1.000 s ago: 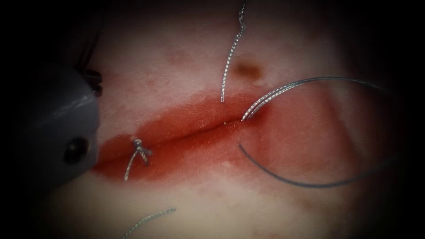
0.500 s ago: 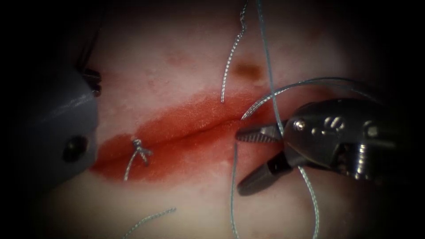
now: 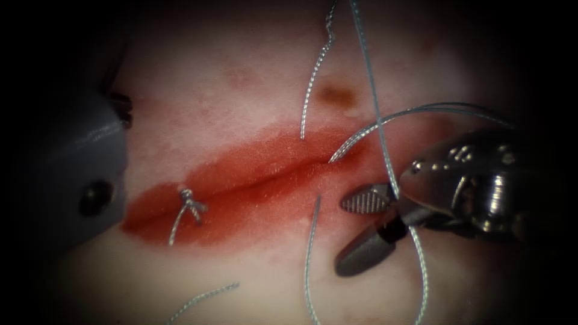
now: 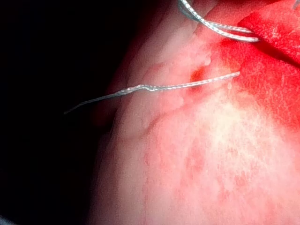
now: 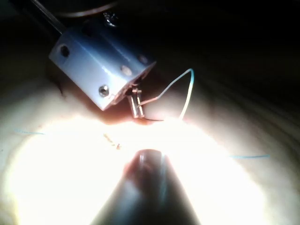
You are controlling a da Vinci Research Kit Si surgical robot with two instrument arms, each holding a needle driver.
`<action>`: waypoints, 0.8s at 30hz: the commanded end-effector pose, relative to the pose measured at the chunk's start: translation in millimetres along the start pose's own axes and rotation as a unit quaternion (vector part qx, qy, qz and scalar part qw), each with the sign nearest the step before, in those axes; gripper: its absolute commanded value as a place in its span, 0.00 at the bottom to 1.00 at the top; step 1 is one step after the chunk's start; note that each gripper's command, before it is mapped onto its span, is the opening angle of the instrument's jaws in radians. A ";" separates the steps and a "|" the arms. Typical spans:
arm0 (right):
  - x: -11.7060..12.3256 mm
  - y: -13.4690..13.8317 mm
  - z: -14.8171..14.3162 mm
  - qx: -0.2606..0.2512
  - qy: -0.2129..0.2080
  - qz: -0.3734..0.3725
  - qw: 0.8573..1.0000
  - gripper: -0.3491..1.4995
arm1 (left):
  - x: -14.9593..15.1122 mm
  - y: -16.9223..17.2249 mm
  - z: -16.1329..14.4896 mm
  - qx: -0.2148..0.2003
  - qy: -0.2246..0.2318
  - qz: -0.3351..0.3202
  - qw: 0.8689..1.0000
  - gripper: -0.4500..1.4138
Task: Wound Closure
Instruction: Use the right hand to pull the suture length through.
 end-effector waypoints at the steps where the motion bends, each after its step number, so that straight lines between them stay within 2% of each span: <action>1: 1.4 -0.3 -1.7 0.019 0.006 0.002 1.000 0.82 | -1.0 0.7 -0.2 -0.003 -0.003 0.003 1.000 0.00; 2: 0.8 -0.5 -3.5 0.037 0.029 -0.005 0.999 0.84 | -0.9 1.1 -0.8 -0.005 -0.003 0.004 1.000 0.00; 4: 0.2 -0.6 -5.0 0.020 0.064 -0.006 0.998 0.89 | -0.8 1.8 -1.7 -0.016 -0.005 -0.005 1.000 0.00; 6: -0.1 -0.5 -6.1 0.011 0.088 0.001 0.996 0.90 | -0.4 2.6 -2.7 -0.034 0.003 -0.009 0.999 0.00; 10: -0.2 0.0 -7.6 0.020 0.108 -0.005 0.994 0.93 | 1.4 4.6 -4.7 -0.076 0.061 -0.010 0.995 0.00; 12: -0.1 0.1 -8.0 0.019 0.109 -0.001 0.994 0.96 | 3.2 5.5 -5.8 -0.101 0.107 -0.010 0.989 0.00; 13: -0.1 0.2 -8.4 0.019 0.112 -0.004 0.993 0.97 | 5.3 6.5 -7.1 -0.129 0.152 -0.023 0.980 0.00; 16: -0.6 0.5 -8.9 0.020 0.137 -0.004 0.990 0.97 | 8.2 8.1 -9.1 -0.178 0.208 -0.056 0.960 0.00; 20: -1.4 1.1 -9.3 0.018 0.154 0.000 0.988 0.97 | 10.6 10.1 -11.6 -0.215 0.245 -0.081 0.942 0.00; 24: -2.7 1.8 -10.0 0.015 0.168 -0.002 0.986 0.95 | 12.0 11.2 -13.5 -0.263 0.280 -0.103 0.918 0.00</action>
